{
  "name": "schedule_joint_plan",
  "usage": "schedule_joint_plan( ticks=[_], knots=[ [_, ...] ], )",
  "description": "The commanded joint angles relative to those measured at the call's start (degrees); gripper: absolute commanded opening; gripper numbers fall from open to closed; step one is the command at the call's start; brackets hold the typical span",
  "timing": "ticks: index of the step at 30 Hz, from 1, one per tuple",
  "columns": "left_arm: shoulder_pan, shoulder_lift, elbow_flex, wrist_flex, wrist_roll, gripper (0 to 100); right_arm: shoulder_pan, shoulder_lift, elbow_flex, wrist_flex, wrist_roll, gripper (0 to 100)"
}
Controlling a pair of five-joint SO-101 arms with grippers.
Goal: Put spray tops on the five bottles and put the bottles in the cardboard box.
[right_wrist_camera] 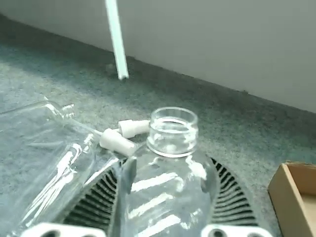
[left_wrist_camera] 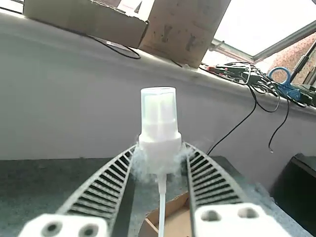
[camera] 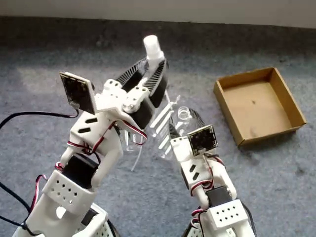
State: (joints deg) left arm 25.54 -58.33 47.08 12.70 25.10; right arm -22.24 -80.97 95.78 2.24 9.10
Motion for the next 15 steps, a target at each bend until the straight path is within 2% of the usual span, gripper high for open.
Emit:
schedule_joint_plan(
  ticks=[1, 4, 8, 15],
  knots=[
    [4.1, 1.5, -0.6, -1.8, 0.0, 1, -0.3, -0.9, 7.9, -3.3, 0.6, 11.7],
    [5.0, 2.8, -0.7, -2.6, -4.0, 1, -0.2, -0.9, 8.0, -3.3, 0.6, 11.7],
    [5.0, 3.8, -0.4, -8.7, -9.4, 1, -0.2, -0.9, 8.0, -3.3, 0.6, 11.7],
    [5.1, 7.1, -0.3, -12.4, -9.7, 1, -0.2, -0.9, 8.0, -3.2, 0.6, 11.7]
  ],
)
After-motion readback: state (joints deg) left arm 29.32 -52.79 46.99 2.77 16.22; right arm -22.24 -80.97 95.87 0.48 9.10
